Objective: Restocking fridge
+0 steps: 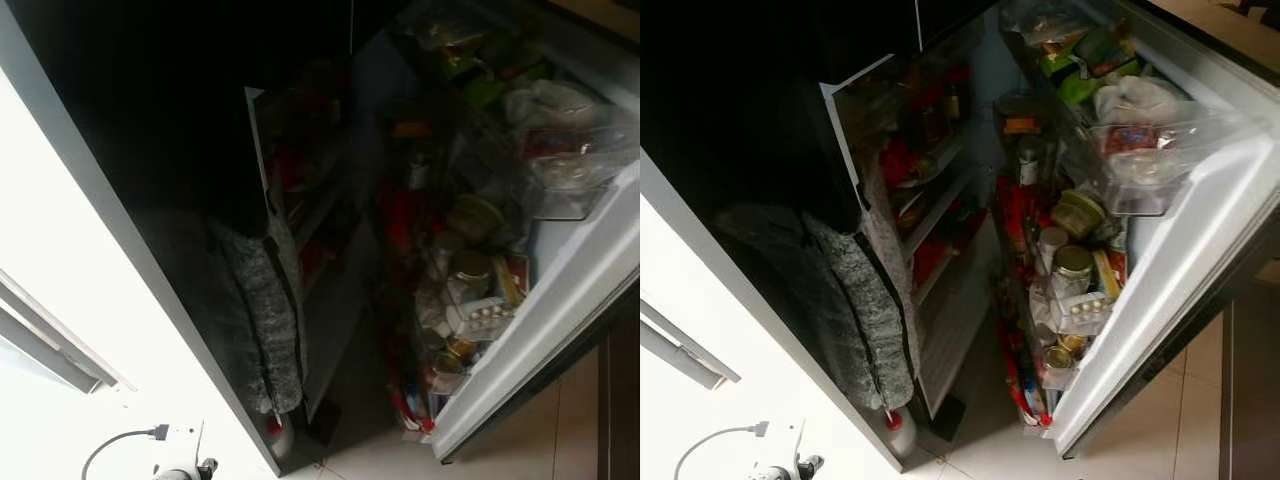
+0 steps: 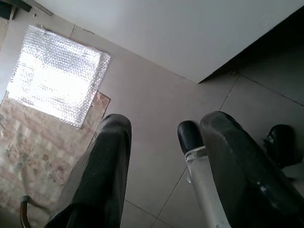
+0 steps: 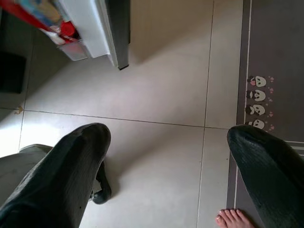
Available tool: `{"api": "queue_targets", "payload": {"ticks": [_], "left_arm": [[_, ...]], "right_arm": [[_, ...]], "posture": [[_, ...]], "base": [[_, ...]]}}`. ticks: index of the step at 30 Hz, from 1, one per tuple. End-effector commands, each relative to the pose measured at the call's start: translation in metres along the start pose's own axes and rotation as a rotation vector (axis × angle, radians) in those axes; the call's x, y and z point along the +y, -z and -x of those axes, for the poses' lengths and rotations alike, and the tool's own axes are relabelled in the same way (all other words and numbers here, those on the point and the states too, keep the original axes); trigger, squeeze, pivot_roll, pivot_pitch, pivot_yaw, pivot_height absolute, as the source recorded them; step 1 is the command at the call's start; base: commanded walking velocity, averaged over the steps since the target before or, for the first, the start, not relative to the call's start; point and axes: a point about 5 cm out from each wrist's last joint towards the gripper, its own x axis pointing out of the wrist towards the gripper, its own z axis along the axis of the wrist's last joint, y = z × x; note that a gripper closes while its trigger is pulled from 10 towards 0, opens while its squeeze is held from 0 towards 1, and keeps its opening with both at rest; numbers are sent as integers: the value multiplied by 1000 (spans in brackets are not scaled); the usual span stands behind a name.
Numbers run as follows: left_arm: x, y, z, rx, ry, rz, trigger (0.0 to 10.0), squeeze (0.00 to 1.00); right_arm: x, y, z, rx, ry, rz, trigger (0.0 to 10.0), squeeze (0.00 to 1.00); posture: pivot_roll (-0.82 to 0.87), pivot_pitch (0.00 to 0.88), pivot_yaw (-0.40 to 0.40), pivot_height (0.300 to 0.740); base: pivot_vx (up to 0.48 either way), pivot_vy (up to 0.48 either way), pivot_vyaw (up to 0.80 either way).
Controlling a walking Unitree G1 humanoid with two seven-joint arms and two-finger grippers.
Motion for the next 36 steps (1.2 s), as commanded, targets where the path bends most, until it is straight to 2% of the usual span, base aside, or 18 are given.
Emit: {"api": "queue_targets", "payload": {"ticks": [1,19,33,36], "left_arm": [[2,5,1,21,-2,-7,10000,0],[2,6,1,24,-6,-1,10000,0],[2,5,1,20,-7,-2,10000,0],[3,5,1,20,-8,-1,10000,0]], "right_arm": [[-1,5,1,16,-3,8,10000,0],[-1,2,1,-19,-3,15,10000,0],[-6,3,4,-59,111,-123,10000,0],[15,-61,-5,-292,191,-145,10000,0]], "posture": [[-230,28,47,740],[-232,21,45,740],[-228,22,48,740],[-228,22,48,740]], "base": [[0,-266,0],[0,-29,0],[0,0,0],[0,0,0]]}}
